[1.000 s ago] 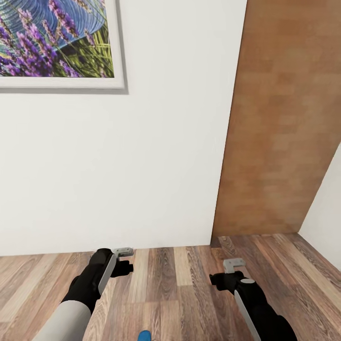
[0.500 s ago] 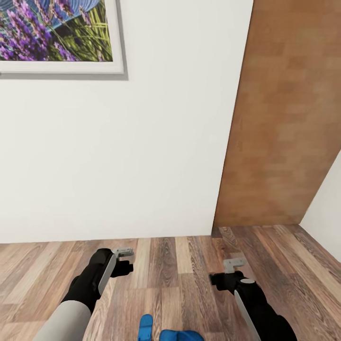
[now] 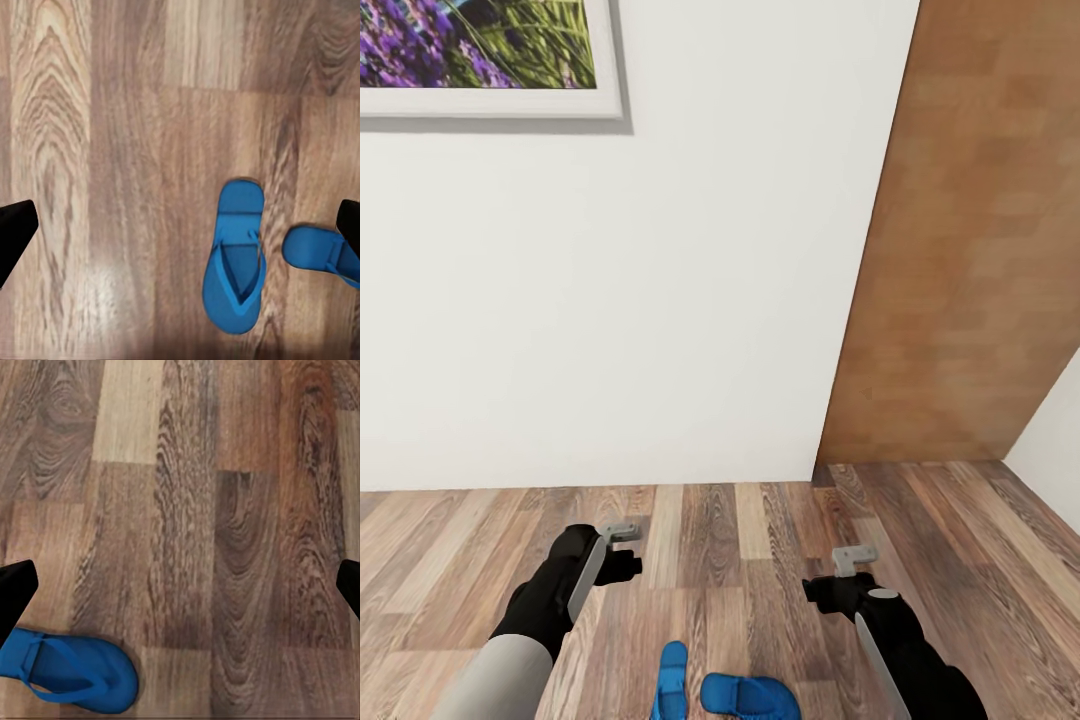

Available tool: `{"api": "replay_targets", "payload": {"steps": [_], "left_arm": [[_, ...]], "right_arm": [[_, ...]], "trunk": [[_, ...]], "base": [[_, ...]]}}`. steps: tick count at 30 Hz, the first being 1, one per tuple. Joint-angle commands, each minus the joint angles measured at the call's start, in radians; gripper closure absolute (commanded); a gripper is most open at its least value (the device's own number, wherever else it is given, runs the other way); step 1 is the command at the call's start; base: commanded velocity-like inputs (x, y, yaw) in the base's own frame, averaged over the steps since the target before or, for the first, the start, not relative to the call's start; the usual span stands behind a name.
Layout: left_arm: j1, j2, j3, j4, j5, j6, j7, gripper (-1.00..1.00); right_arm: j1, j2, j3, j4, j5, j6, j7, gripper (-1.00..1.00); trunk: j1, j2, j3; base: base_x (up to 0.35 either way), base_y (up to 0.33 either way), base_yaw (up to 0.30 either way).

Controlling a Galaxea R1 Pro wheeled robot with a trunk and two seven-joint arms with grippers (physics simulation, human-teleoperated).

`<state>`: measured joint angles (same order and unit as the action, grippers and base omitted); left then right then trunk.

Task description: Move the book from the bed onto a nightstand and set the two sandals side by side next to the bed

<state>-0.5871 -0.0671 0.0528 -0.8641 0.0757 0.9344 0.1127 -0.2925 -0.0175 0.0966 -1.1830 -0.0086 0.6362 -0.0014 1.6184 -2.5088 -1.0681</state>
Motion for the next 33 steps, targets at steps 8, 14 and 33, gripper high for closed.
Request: {"api": "replay_targets", "payload": {"steps": [8, 14, 33], "left_arm": [[0.0, -0.002, 0.002, -0.001, 0.009, 0.004, 0.007, -1.0], [0.0, -0.003, 0.002, -0.001, 0.009, 0.002, 0.006, -1.0], [0.0, -0.026, 0.003, 0.002, 0.012, -0.101, -0.015, -1.0]], "right_arm": [[0.0, -0.001, 0.002, -0.002, -0.001, 0.005, 0.0, -1.0], [0.0, -0.001, 0.002, -0.001, -0.001, 0.005, 0.0, -1.0], [0.0, -0.001, -0.002, -0.001, 0.005, -0.012, -0.002, -1.0]], "trunk": [[0.003, -0.002, -0.032], [0.006, -0.004, -0.055], [0.014, -0.008, -0.129]], "base": [[-0.225, 0.0, 0.0], [-0.035, 0.0, 0.0], [-0.001, 0.0, 0.0]]}}
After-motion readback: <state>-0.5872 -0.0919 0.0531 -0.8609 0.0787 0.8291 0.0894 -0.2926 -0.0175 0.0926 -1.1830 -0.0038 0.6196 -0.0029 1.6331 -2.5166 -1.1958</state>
